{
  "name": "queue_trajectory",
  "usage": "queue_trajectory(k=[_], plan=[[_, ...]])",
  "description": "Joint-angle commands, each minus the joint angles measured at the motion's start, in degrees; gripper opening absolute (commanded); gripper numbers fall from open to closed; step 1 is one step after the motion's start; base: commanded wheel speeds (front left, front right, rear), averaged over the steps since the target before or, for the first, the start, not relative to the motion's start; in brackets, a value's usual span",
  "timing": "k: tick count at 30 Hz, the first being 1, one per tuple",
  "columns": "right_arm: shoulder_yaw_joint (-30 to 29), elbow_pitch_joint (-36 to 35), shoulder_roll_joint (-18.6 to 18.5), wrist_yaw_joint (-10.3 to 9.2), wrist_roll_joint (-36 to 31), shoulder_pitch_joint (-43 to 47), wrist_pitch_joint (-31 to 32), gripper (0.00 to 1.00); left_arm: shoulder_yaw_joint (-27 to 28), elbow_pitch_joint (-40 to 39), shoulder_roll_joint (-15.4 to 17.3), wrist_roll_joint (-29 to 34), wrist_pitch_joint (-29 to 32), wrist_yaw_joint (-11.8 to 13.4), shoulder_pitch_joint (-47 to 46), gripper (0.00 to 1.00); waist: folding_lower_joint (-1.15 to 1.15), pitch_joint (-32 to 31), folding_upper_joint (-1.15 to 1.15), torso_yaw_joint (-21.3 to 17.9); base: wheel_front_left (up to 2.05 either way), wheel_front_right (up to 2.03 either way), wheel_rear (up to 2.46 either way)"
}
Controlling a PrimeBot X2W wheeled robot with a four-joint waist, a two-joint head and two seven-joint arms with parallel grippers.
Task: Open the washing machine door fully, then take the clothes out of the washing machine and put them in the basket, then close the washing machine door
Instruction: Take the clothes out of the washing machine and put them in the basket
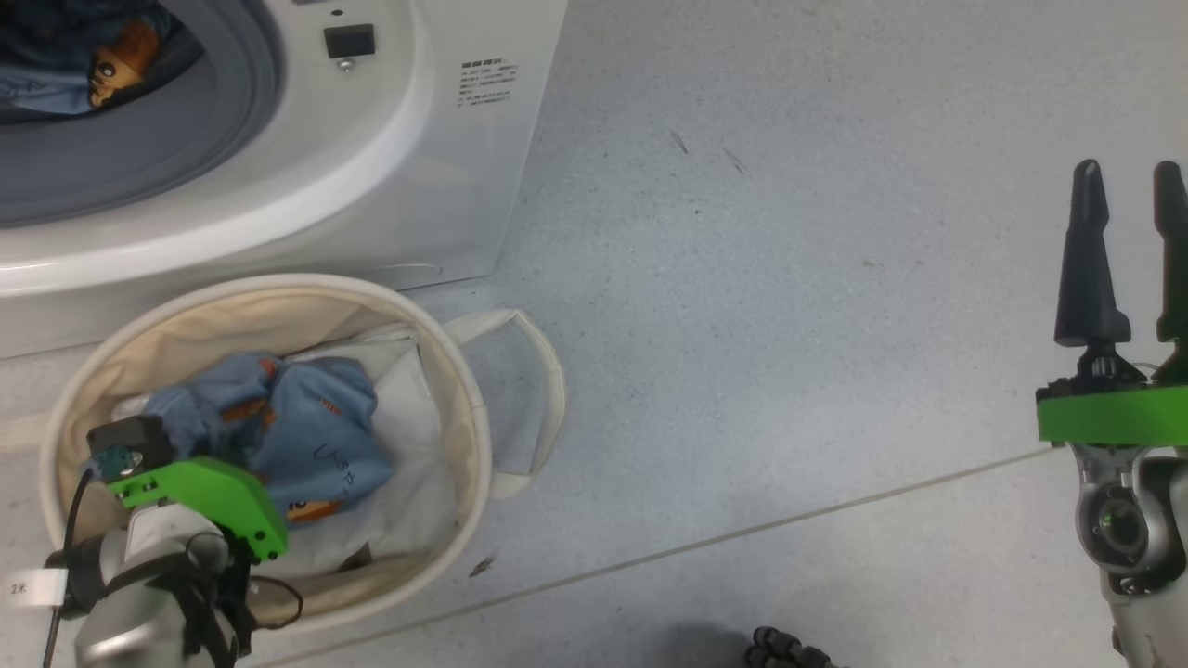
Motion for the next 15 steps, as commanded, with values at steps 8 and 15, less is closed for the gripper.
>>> queue_trajectory(k=[8, 15], plan=[[0.79, -0.88, -1.33, 0.3, -0.21, 0.3, -0.27, 1.0, -1.02, -0.45, 1.21, 1.09, -0.42, -0.44, 0.64, 1.0, 0.0, -3.55, 0.0, 2.06, 0.0, 0.0, 0.0], [2.07, 0.49, -1.47, 0.3, -1.05, 1.52, -0.27, 1.0, -2.79, -0.94, 1.68, 1.49, -4.39, -3.09, 0.68, 1.0, 0.0, -9.12, 0.0, 4.18, 0.0, 0.0, 0.0]])
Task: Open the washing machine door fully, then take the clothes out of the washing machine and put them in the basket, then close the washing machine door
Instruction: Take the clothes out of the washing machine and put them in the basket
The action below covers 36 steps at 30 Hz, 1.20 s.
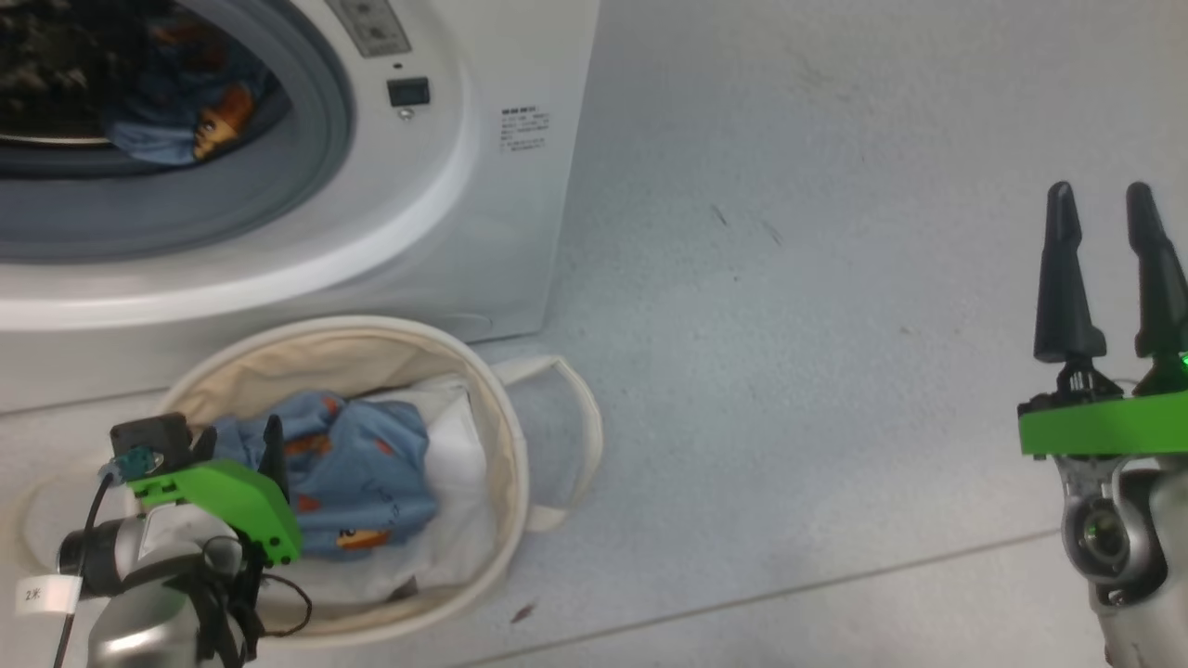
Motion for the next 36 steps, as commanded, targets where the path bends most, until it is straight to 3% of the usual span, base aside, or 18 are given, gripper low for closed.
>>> queue_trajectory(k=[1, 6, 23, 36], plan=[[0.7, -1.36, -1.4, 0.3, -0.44, 1.2, -0.27, 1.0, 0.86, -0.97, 1.93, 0.2, -0.95, -0.14, 0.58, 1.0, 0.0, -2.01, 0.0, 1.09, 0.0, 0.0, 0.0], [1.93, 0.32, -0.76, 0.3, -1.13, 3.83, -0.27, 1.0, 0.64, -5.61, 2.88, -0.66, -2.98, -1.52, 1.75, 1.0, 0.0, -7.56, 0.0, 2.94, 0.0, 0.0, 0.0], [5.66, 2.94, 1.05, 0.3, -2.16, 9.07, -0.27, 1.0, 6.19, -40.01, 4.92, -4.19, -3.06, -2.07, 18.27, 1.0, 0.0, -18.34, 0.0, 4.36, 0.0, 0.0, 0.0], [6.07, 4.52, 1.25, 0.3, -2.57, 12.27, -0.27, 1.0, 7.29, -49.93, 6.33, -7.69, -0.71, -2.08, 28.33, 1.0, 0.0, -23.72, 0.0, 4.79, 0.0, 0.0, 0.0]])
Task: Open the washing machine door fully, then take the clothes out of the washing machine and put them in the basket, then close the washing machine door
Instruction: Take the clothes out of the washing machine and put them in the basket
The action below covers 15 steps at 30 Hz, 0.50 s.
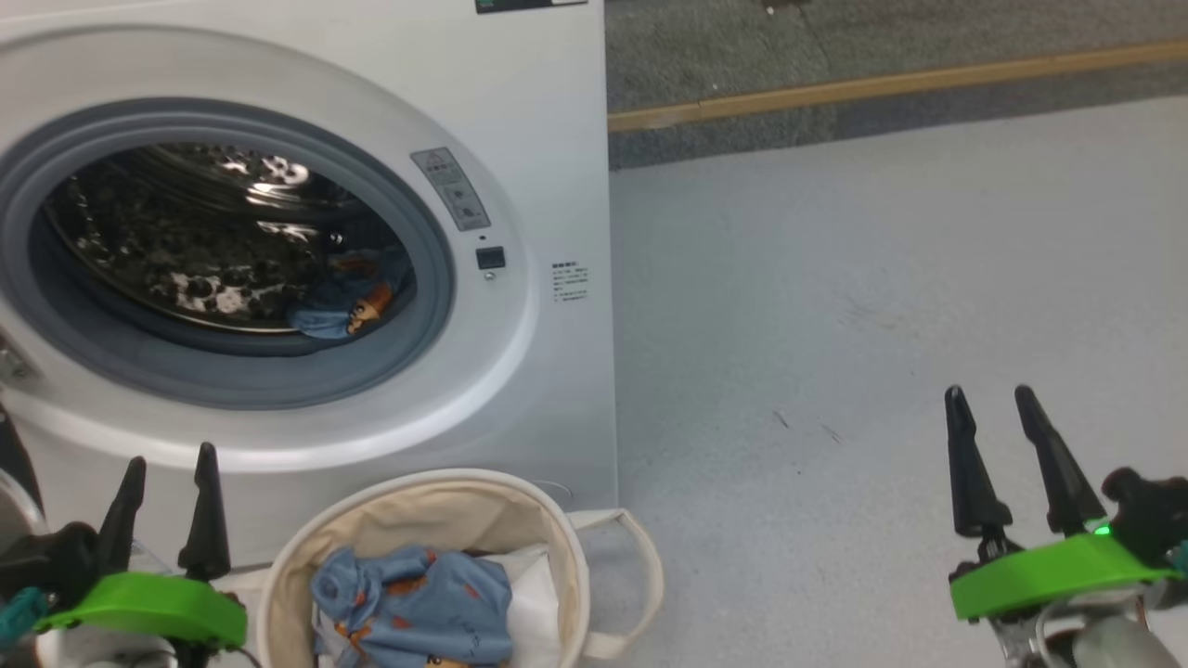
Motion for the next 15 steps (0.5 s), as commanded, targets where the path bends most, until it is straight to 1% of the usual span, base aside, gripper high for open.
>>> queue_trajectory(k=[1, 7, 8, 11, 15], plan=[[0.85, -1.55, -0.65, 0.3, -0.73, -0.22, -0.27, 1.0, 1.51, -2.44, 3.34, 0.36, 0.51, -0.3, -1.35, 1.0, 0.0, -0.61, 0.0, 0.5, 0.0, 0.0, 0.0], [0.17, -2.13, -0.7, 0.3, -1.49, -0.09, -0.27, 1.0, -0.36, -4.64, 4.16, -3.17, 2.05, -0.31, -2.28, 1.0, 0.0, -0.54, 0.0, 0.97, 0.0, 0.0, 0.0], [0.17, -2.13, -0.7, 0.3, -1.49, -0.09, -0.27, 1.0, -0.36, -4.64, 4.16, -3.17, 2.05, -0.31, -2.28, 1.0, 0.0, -0.54, 0.0, 0.97, 0.0, 0.0, 0.0], [-0.22, -2.29, -0.35, 0.3, -1.86, 0.15, -0.27, 1.0, -1.03, -3.91, 5.51, -3.96, 2.51, -0.31, -2.27, 1.0, 0.0, -0.54, 0.0, 0.66, 0.0, 0.0, 0.0], [-0.99, -2.51, -0.23, 0.3, -2.1, 0.53, -0.27, 1.0, -1.57, -3.22, 6.18, -4.46, 2.09, -0.31, -2.41, 1.0, 0.0, -0.48, 0.0, 0.29, 0.0, 0.0, 0.0]])
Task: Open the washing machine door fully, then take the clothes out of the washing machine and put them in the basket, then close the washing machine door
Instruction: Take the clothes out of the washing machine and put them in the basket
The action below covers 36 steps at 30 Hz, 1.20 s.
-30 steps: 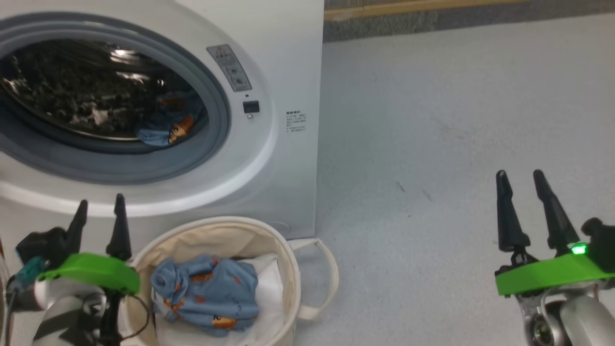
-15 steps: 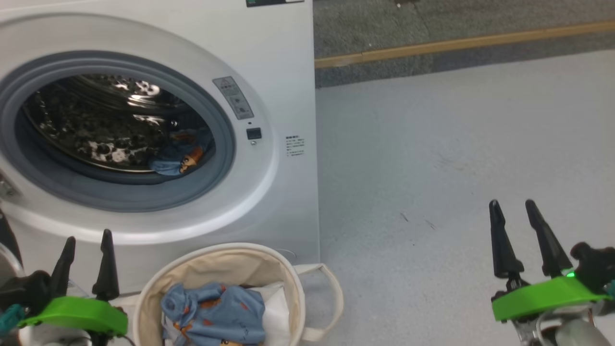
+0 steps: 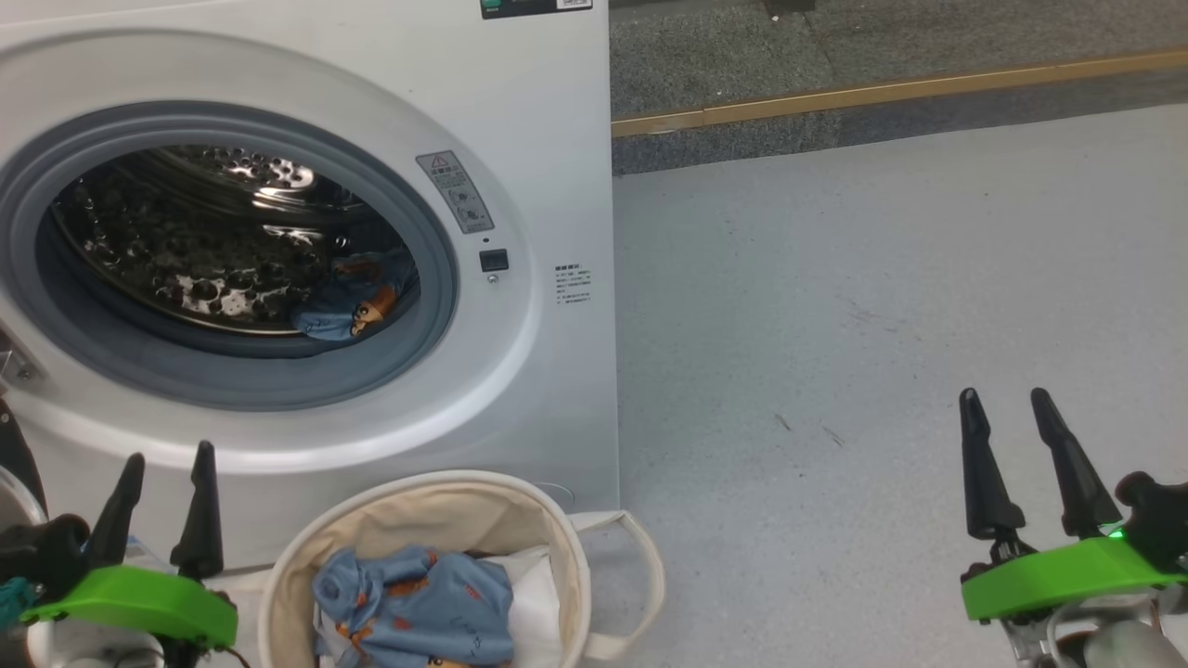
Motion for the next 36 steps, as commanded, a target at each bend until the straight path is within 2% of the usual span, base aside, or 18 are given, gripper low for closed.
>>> queue_trajectory(k=[1, 36], plan=[[0.6, -2.14, -0.5, 0.3, -0.65, -0.6, -0.27, 1.0, 1.74, -1.27, 2.36, -0.36, -0.5, -0.31, -2.75, 1.0, 0.0, 0.05, -0.01, -0.06, 0.0, 0.0, 0.0], [0.73, -2.12, -0.56, 0.3, -0.45, -1.59, -0.27, 1.0, -1.8, 5.73, 2.06, -0.95, -1.1, 0.08, -7.04, 1.0, 0.0, 0.87, -0.01, -1.12, 0.0, 0.0, 0.0]])
